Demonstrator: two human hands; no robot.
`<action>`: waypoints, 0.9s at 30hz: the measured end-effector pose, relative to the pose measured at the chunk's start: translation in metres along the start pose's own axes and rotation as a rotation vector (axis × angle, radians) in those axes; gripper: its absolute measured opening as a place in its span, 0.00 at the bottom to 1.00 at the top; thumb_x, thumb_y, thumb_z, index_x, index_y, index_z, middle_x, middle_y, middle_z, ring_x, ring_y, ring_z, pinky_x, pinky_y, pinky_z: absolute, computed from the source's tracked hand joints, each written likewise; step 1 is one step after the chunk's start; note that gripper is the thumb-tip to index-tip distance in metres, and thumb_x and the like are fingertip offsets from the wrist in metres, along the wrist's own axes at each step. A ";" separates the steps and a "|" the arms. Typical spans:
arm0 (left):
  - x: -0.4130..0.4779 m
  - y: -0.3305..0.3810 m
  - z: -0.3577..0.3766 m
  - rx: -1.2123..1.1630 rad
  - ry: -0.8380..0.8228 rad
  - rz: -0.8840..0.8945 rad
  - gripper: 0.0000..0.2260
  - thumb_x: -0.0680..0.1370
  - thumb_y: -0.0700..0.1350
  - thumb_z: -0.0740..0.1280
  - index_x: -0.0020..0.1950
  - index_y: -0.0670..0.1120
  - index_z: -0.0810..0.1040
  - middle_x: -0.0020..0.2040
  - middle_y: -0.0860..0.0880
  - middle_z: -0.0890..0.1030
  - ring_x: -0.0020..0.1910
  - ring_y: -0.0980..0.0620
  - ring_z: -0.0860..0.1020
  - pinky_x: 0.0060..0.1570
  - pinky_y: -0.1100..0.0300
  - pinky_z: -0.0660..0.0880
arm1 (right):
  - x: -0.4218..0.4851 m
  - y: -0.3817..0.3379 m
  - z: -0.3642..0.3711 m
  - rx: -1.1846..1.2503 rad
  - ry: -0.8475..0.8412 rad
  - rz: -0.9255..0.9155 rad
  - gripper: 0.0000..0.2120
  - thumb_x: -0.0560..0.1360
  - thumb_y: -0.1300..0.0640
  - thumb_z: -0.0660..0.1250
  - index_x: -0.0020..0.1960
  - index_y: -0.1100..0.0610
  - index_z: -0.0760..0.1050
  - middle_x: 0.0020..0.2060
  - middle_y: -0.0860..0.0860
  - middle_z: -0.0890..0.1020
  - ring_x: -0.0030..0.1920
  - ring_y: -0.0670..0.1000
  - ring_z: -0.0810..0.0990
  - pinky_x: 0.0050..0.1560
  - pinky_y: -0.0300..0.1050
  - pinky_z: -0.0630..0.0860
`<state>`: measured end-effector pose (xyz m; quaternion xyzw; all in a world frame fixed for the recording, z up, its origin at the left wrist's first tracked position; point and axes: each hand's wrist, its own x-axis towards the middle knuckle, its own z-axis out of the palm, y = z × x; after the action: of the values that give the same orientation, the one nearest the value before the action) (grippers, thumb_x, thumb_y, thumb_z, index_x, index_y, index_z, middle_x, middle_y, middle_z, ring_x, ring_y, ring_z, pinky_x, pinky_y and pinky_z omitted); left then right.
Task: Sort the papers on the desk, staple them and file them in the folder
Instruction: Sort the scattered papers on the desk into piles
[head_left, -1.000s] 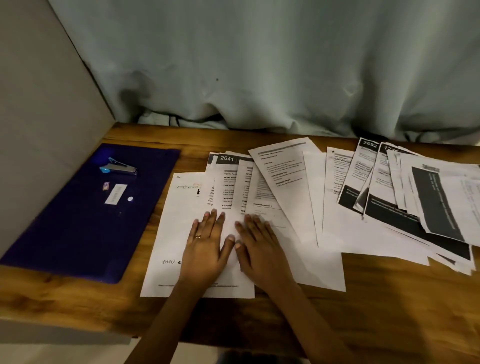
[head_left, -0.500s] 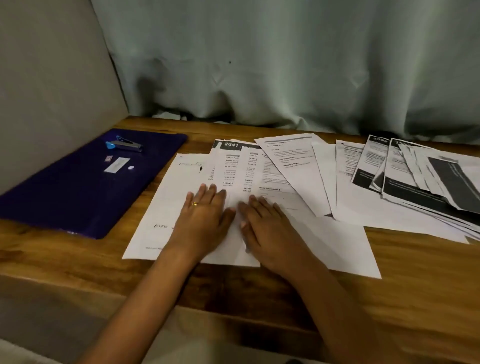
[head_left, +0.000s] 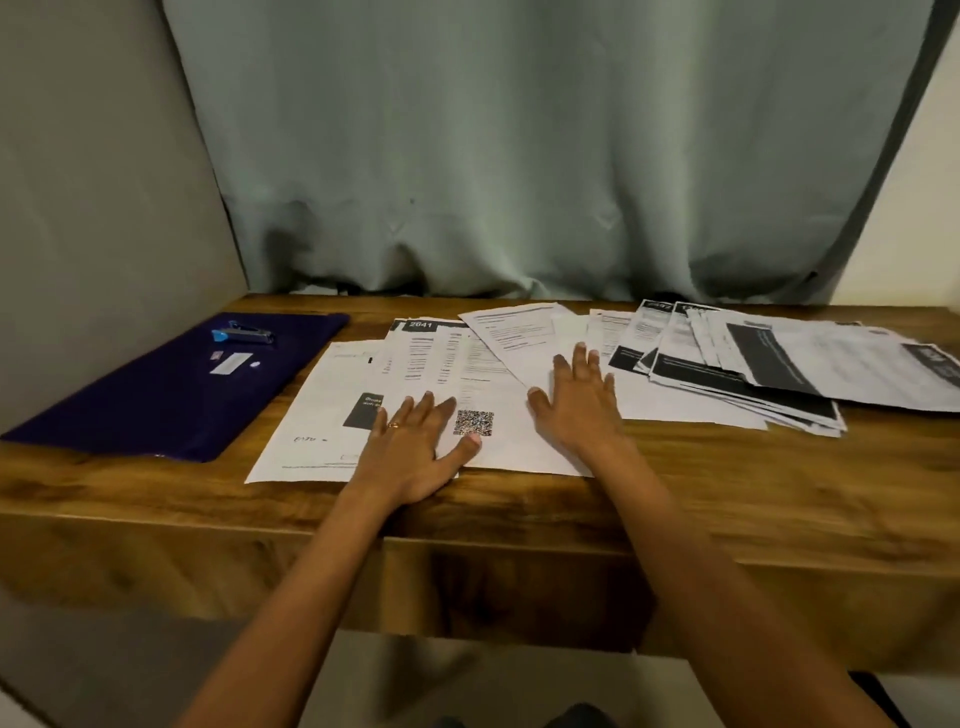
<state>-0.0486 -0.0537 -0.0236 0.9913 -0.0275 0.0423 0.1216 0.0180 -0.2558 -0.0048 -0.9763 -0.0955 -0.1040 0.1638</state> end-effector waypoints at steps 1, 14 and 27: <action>0.001 0.000 0.001 0.016 -0.009 -0.003 0.38 0.71 0.72 0.42 0.78 0.57 0.50 0.79 0.50 0.49 0.78 0.49 0.46 0.74 0.44 0.40 | 0.002 0.009 0.000 -0.038 -0.055 0.030 0.32 0.81 0.42 0.48 0.78 0.57 0.46 0.77 0.57 0.41 0.76 0.57 0.38 0.74 0.56 0.39; 0.005 -0.002 0.007 0.066 0.011 -0.020 0.42 0.67 0.75 0.37 0.78 0.58 0.49 0.79 0.52 0.49 0.78 0.51 0.46 0.74 0.48 0.39 | -0.014 0.010 0.009 0.029 -0.197 -0.056 0.27 0.82 0.46 0.43 0.76 0.59 0.54 0.76 0.56 0.54 0.77 0.54 0.49 0.76 0.52 0.43; 0.005 -0.004 0.011 -0.003 0.073 -0.020 0.38 0.71 0.71 0.37 0.78 0.57 0.52 0.79 0.51 0.51 0.78 0.51 0.47 0.74 0.49 0.40 | -0.054 -0.017 -0.009 0.560 -0.204 -0.197 0.21 0.82 0.47 0.52 0.73 0.50 0.64 0.66 0.52 0.74 0.58 0.47 0.75 0.61 0.41 0.69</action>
<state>-0.0430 -0.0531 -0.0342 0.9891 -0.0133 0.0774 0.1242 -0.0389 -0.2510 -0.0037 -0.8847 -0.2304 0.0096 0.4051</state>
